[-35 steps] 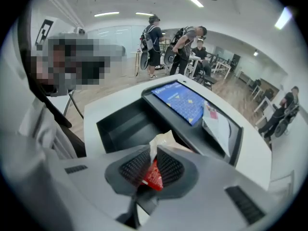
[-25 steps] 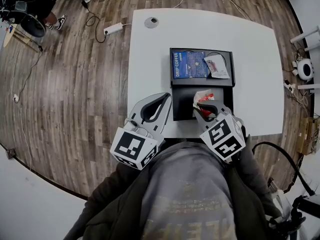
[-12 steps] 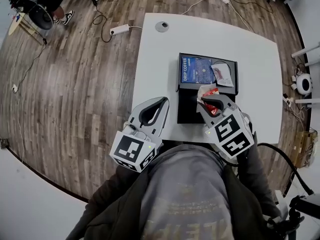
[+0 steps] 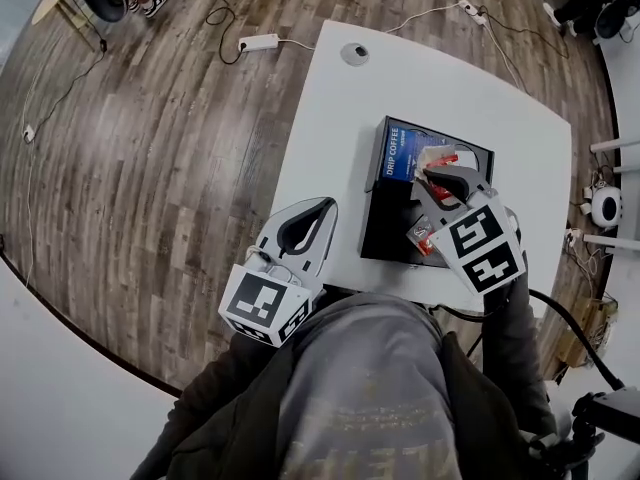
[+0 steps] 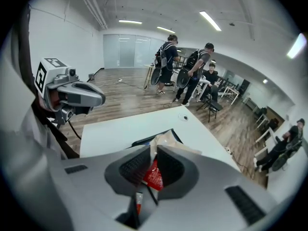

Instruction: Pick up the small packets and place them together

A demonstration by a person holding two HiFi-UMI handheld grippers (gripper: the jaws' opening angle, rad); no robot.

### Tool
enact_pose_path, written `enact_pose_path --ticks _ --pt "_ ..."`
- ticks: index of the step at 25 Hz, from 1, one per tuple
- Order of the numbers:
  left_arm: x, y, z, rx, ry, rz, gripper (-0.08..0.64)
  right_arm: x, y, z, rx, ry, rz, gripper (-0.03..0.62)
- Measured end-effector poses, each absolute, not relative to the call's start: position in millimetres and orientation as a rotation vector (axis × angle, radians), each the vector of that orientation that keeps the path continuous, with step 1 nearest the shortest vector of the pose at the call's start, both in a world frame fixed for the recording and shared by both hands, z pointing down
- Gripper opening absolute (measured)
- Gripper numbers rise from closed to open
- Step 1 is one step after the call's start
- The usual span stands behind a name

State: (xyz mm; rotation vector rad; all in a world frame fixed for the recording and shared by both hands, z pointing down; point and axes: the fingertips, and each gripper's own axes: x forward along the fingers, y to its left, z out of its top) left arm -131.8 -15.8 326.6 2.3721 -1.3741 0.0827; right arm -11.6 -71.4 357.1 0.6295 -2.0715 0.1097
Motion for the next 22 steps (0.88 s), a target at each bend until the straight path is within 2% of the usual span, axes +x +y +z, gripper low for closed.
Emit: enact_pose_path --ticks 11,22 --pt "-139 -51 346 2.266 -1.391 0.129 0.003 -8 -120 397 0.618 -2.036 0.238 0.048" --pt "-137 -54 359 2.226 -1.394 0.153 0.003 -11 -127 409 0.598 -2.060 0.280 0.078"
